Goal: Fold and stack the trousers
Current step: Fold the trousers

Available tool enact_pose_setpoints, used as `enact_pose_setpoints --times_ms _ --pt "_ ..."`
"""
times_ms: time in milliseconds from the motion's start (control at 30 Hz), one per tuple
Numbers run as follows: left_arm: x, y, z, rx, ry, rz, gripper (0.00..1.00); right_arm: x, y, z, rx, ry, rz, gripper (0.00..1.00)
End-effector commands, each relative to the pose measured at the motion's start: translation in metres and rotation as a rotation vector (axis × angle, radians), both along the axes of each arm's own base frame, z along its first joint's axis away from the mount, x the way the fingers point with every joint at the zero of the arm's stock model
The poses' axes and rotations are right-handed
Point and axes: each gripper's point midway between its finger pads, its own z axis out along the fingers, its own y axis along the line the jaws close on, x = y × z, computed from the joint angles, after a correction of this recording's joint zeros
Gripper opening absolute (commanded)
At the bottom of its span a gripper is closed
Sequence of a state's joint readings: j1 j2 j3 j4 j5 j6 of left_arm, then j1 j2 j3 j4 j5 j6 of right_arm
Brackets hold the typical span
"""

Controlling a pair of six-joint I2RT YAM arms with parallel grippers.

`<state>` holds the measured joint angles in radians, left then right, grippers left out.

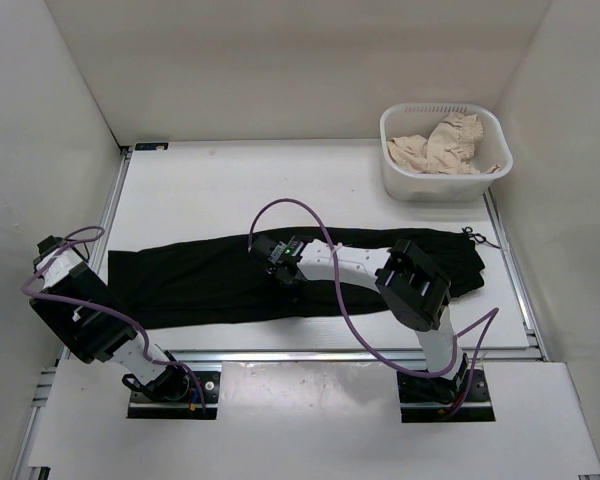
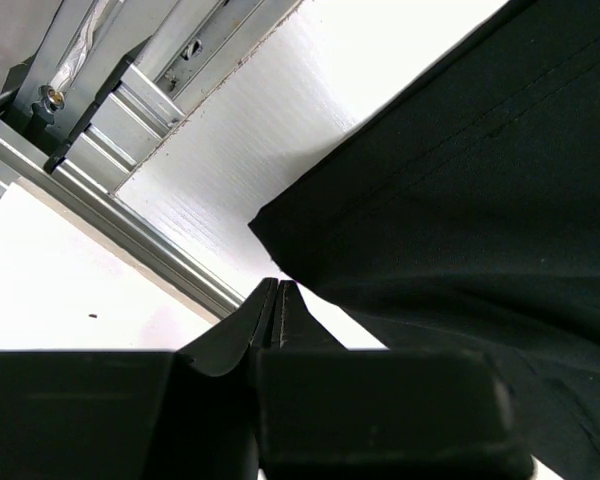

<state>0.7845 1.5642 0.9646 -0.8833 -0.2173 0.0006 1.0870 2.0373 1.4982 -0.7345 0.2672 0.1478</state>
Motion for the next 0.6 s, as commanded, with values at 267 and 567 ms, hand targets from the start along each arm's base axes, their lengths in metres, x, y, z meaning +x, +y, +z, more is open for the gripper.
enact_pose_setpoints --times_ms 267,567 --pt "0.011 0.017 0.02 0.063 -0.064 0.017 0.14 -0.012 -0.015 0.052 0.092 -0.03 0.007 0.0" --pt "0.01 0.018 0.021 0.07 -0.058 0.018 0.14 -0.055 -0.035 0.046 0.117 0.115 0.063 0.0"
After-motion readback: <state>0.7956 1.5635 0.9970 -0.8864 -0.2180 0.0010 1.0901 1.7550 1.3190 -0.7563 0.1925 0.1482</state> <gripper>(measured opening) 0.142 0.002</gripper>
